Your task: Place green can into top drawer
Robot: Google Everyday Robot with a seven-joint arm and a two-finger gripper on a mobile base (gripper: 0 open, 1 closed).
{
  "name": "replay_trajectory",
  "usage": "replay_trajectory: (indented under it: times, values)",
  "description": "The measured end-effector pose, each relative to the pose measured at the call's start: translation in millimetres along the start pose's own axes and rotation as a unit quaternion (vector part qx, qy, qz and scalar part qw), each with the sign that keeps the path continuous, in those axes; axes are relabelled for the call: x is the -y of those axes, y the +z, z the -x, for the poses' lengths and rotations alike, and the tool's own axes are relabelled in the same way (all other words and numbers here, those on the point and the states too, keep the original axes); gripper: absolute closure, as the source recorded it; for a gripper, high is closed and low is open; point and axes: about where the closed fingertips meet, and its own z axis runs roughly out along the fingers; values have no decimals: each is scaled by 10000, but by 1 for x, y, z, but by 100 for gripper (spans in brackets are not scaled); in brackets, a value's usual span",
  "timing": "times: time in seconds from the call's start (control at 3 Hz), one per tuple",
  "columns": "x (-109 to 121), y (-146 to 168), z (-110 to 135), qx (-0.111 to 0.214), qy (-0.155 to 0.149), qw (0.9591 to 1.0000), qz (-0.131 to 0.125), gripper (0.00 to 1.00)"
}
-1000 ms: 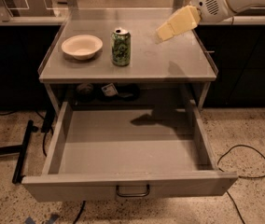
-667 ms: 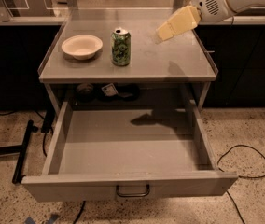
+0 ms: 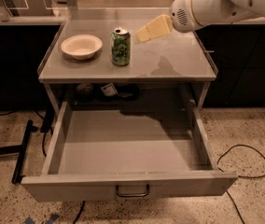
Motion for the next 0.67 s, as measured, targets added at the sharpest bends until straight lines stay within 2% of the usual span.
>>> replay_trajectory:
  times: [0.33, 0.67]
  values:
    - [12, 51, 5, 292, 218, 9993, -56, 0]
    - [14, 92, 8, 461, 296, 9984, 134, 0]
